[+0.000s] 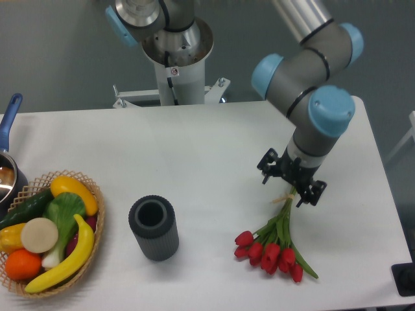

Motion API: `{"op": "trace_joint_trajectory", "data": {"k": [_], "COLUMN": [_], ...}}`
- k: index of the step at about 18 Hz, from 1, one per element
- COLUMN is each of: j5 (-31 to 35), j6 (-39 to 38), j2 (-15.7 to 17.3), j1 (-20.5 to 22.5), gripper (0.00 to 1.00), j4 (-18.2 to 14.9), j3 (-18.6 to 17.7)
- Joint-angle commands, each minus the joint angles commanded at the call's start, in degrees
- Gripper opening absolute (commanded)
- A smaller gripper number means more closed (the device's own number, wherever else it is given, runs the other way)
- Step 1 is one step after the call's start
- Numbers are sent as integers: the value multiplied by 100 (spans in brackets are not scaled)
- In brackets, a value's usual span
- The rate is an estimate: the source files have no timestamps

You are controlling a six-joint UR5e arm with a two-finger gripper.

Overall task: Pick up the flowers from the table
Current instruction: 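Move the gripper over the red tulip stems and lower it, then close the gripper around the tulip stems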

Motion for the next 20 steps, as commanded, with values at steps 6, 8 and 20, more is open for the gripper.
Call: {"op": "trace_joint_trajectory", "data": {"k": [6, 8, 20], "j5": [9, 9, 343], "j6": [-334, -440, -809], "j2": [-308, -378, -835], "j1": [0, -9, -263], "gripper": [100, 100, 90], "j4": [695, 704, 1240], "j3": [17, 44, 158]}}
